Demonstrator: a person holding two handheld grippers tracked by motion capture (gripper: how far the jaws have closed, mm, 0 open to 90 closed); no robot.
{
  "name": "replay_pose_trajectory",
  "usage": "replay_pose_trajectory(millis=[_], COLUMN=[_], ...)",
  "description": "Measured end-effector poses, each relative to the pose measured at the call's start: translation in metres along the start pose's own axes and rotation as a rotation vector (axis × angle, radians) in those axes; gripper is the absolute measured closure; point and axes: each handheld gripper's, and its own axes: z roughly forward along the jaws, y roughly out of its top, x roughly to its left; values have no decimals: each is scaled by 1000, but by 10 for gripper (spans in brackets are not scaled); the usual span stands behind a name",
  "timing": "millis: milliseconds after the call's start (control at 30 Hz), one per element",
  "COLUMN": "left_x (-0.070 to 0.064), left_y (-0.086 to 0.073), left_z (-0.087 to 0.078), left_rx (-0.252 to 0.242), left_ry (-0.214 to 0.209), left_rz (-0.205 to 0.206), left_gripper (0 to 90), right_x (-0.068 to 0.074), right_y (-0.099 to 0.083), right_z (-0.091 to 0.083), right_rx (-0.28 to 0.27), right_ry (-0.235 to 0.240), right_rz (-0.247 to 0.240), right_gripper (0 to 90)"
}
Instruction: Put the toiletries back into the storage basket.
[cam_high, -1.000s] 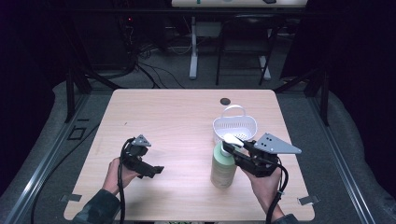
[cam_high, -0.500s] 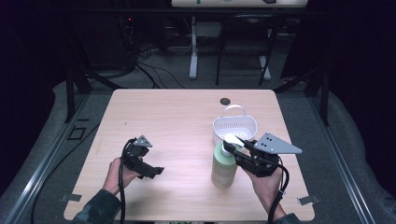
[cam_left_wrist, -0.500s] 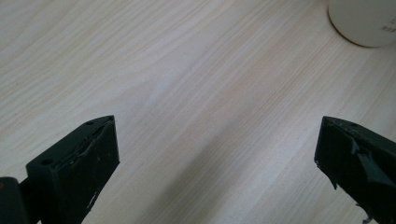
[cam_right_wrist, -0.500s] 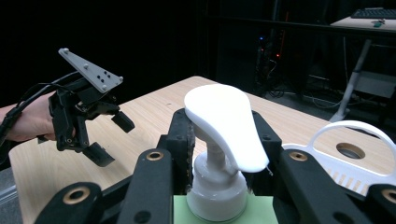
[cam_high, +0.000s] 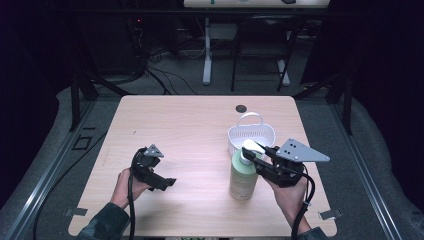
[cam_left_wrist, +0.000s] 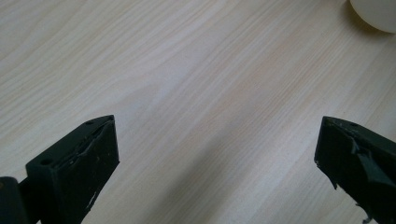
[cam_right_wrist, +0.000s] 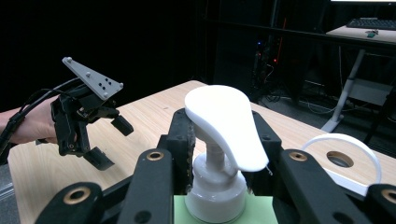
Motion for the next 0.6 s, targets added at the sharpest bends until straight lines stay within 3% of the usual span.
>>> replay_pose_trajectory(millis=[333,433,600], left_x=[-6,-10,-9], left_y=[6,8,7], left_z=[2,8,8], left_rx=[-19,1,7], left_ry=[4,-10,0], left_rz=[5,27,20], left_gripper=[0,0,0], right_x=[0,-2,-6], right_y=[8,10,12], right_z=[-4,-7,-9], right_rx=[6,2,15], right_ry=[4,6,-3], right_rz=[-3,3,1], right_gripper=[679,680,680])
